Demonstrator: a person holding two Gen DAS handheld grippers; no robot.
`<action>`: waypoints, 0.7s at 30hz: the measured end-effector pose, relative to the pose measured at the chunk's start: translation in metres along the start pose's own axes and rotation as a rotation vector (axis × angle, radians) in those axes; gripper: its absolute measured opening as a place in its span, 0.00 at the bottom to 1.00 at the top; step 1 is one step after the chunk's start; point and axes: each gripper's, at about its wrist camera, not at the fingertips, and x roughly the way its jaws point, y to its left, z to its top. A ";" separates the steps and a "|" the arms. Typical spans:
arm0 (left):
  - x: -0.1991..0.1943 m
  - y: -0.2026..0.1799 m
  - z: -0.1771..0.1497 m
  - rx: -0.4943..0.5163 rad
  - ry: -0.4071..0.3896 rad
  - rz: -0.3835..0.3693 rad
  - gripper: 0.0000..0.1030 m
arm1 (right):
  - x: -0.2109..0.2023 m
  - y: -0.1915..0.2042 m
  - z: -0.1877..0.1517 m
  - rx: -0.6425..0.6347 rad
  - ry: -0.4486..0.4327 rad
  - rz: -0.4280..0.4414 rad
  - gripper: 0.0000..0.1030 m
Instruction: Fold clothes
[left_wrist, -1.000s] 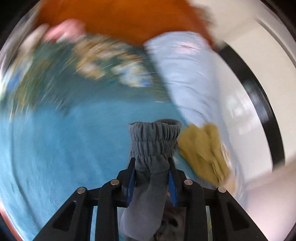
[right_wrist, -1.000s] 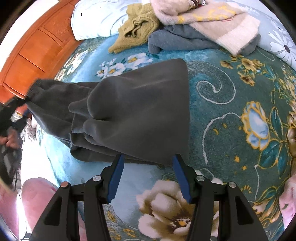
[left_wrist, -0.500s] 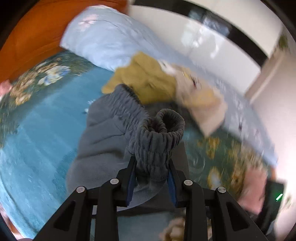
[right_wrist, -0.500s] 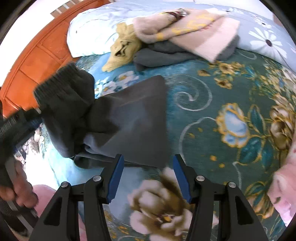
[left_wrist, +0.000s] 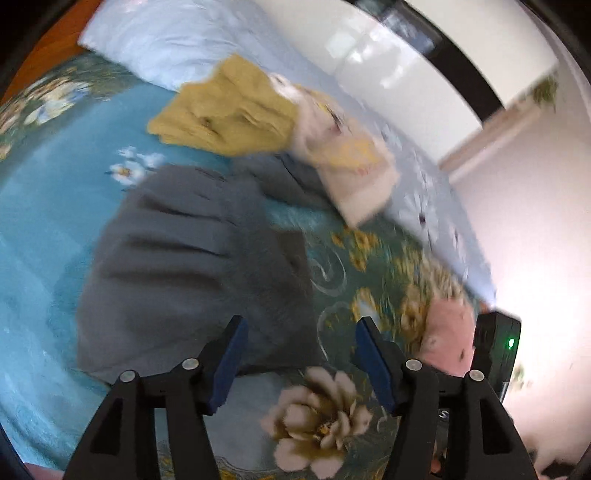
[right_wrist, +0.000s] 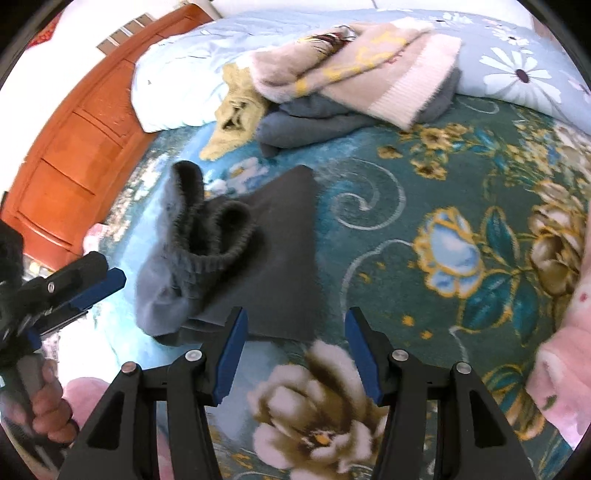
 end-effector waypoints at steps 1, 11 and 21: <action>-0.005 0.014 0.002 -0.041 -0.026 0.038 0.66 | 0.000 0.003 0.002 0.002 -0.005 0.033 0.55; -0.012 0.161 -0.018 -0.567 -0.043 0.151 0.66 | 0.021 0.067 0.048 -0.115 -0.020 0.187 0.55; -0.009 0.164 -0.021 -0.568 -0.041 0.124 0.66 | 0.099 0.081 0.118 0.003 0.103 0.177 0.56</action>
